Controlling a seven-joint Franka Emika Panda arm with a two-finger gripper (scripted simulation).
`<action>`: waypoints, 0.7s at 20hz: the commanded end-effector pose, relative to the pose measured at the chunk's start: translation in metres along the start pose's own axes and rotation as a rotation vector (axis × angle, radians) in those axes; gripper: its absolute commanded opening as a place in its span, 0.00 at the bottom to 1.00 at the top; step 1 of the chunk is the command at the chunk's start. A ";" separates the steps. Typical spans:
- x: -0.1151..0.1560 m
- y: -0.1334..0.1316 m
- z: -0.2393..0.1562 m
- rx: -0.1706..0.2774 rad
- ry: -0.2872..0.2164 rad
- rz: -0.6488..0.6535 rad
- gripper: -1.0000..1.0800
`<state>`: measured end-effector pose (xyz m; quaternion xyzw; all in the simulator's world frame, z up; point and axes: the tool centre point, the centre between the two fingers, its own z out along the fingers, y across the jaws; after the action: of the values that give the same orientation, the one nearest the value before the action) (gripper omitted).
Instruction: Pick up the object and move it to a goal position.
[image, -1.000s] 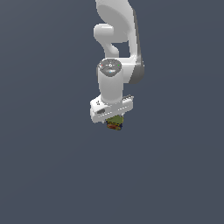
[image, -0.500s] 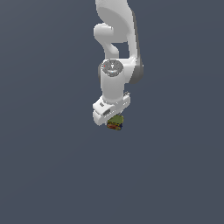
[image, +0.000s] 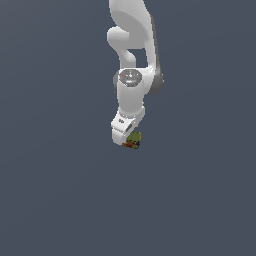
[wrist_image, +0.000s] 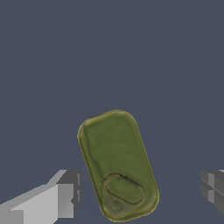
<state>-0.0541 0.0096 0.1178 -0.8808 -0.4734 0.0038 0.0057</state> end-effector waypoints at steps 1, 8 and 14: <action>-0.001 -0.003 0.002 -0.003 0.000 -0.074 0.96; -0.002 -0.010 0.007 -0.010 -0.001 -0.229 0.96; -0.003 -0.014 0.009 -0.013 -0.001 -0.303 0.96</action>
<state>-0.0666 0.0143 0.1096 -0.8044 -0.5940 0.0005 0.0007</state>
